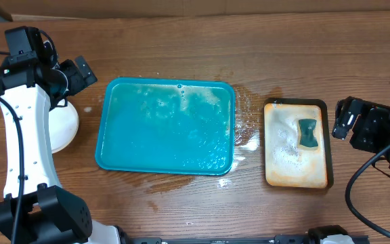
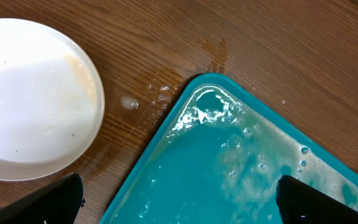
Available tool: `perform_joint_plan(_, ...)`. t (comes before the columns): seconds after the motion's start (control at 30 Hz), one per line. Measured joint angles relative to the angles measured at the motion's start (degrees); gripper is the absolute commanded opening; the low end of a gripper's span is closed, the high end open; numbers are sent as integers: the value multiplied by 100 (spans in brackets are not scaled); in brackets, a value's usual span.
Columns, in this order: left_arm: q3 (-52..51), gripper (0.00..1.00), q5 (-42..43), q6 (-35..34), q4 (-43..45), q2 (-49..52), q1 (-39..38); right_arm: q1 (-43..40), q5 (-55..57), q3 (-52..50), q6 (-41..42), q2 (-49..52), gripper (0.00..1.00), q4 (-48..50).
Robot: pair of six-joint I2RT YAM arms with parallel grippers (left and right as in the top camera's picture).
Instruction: Clean dirty plates on tray and stack at the side
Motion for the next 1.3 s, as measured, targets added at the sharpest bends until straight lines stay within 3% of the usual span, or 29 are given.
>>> perform_joint_plan(0.97,0,100,0,0,-2,0,0,0,7,0,-2,0,100,-81)
perform_joint_plan(1.13,0,100,0,0,-4,0,0,0,66,-13,-4,-179,100,822)
perform_joint_plan(1.3,0,100,0,0,-4,0,0,2,101,-629,-2,-1244,100,1980)
